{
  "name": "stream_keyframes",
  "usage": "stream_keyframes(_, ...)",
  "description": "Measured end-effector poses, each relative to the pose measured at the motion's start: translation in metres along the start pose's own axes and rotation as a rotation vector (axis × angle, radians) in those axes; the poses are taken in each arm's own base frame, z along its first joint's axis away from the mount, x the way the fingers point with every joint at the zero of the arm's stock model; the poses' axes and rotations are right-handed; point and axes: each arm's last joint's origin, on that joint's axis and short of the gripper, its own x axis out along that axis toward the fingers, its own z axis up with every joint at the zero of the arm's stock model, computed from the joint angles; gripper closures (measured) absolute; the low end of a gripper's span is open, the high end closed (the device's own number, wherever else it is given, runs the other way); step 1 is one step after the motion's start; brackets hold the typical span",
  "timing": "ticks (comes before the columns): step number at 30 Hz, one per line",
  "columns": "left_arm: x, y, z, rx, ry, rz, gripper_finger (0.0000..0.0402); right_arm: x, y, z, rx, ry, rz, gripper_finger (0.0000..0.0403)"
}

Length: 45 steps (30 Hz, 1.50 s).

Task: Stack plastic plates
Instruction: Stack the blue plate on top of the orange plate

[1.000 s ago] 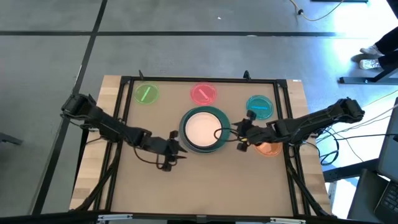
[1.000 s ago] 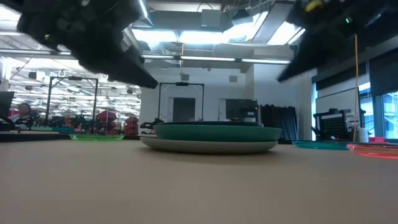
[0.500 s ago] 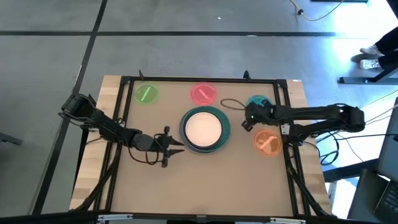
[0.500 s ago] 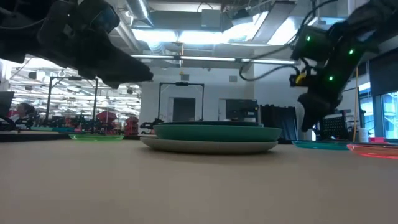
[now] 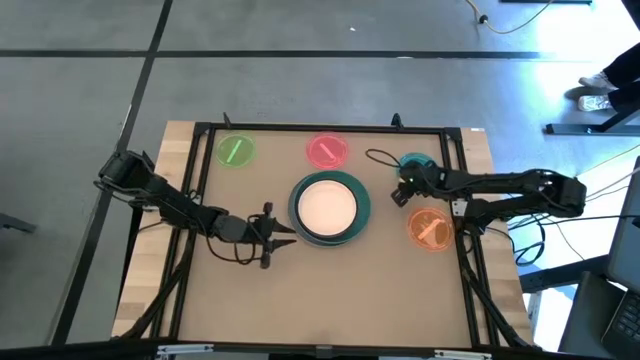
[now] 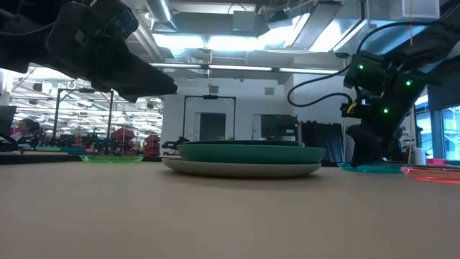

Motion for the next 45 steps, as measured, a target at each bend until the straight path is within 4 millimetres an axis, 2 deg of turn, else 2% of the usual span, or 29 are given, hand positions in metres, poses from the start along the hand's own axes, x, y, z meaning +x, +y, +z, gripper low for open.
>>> stream_keyframes(4, 0.0, 0.0, 0.0, 0.0, -0.001, 0.0, 0.029, 0.004, -0.004, -0.006, 0.014, 0.006, -0.009, 0.025)
stream_keyframes(7, 0.0, 0.0, 0.0, 0.0, -0.001, 0.0, 0.029, 0.006, -0.004, -0.01, 0.012, -0.003, -0.012, 0.0269)
stream_keyframes(16, 0.0, 0.0, 0.0, -0.001, -0.002, 0.0, 0.029, 0.006, -0.004, -0.011, -0.04, -0.002, -0.015, 0.0383)
stream_keyframes(18, 0.0, 0.0, 0.0, 0.0, -0.002, 0.002, 0.029, 0.006, -0.005, -0.011, -0.042, -0.004, -0.021, 0.0397)
stream_keyframes(25, 0.0, 0.001, 0.0, 0.0, -0.005, 0.022, 0.029, 0.006, -0.004, -0.009, -0.064, -0.018, -0.009, 0.0389)
stream_keyframes(32, 0.0, 0.001, 0.0, 0.001, -0.008, 0.048, 0.029, -0.005, 0.002, 0.011, -0.08, -0.092, 0.037, 0.0398)
stream_keyframes(45, 0.0, 0.002, 0.0, 0.004, -0.003, 0.052, 0.029, -0.059, 0.061, 0.047, -0.213, -0.343, 0.301, 0.0401)
